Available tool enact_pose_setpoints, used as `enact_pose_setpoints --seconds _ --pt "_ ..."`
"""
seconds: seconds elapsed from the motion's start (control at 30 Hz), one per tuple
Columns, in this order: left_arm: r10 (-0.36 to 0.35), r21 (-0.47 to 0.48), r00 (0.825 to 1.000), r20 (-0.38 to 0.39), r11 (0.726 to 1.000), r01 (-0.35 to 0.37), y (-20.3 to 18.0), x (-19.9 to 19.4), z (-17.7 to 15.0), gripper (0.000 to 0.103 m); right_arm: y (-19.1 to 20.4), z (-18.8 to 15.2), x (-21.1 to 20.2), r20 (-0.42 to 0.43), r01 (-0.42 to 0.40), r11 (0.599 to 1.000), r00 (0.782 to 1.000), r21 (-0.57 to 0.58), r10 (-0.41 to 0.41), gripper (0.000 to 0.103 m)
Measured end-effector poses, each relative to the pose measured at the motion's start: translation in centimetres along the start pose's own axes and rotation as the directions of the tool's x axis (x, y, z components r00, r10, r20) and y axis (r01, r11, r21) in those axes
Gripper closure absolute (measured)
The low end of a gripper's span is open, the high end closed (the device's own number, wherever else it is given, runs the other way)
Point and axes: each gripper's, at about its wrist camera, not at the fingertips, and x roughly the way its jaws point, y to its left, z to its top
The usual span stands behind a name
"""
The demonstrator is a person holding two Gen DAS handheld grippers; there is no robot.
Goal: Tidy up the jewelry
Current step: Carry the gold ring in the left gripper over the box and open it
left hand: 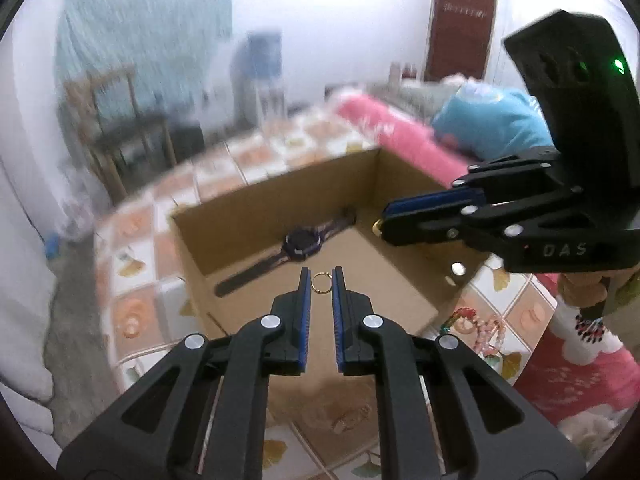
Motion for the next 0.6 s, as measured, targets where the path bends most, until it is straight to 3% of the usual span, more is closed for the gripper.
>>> enact_pose_setpoints --seconds 0.1,0.23,0.4,0.6 --pt "-0.005 -0.007 0.985 -0.171 1.000 0.003 1.7 4.7 1.4 0.094 -3.1 1.8 4.2 -0.159 -0.030 0.993 0.986 0.117 0.048 0.093" --pt "-0.010 -0.041 0.938 -0.346 0.999 -0.005 3.0 9.4 1.6 0.094 -5.9 2.2 8.7 -0.297 -0.006 0.978 0.952 0.207 0.069 0.093" --pt "-0.005 -0.054 0.903 -0.429 0.998 -0.021 3.4 11.7 1.7 0.094 -6.9 1.6 11.6 -0.382 0.006 0.970 0.920 0.242 0.089 0.093" --pt "0.004 -0.051 0.882 -0.470 0.998 -0.032 3.6 13.3 1.5 0.093 -6.6 1.4 13.2 -0.403 0.015 0.974 0.911 0.226 0.080 0.093"
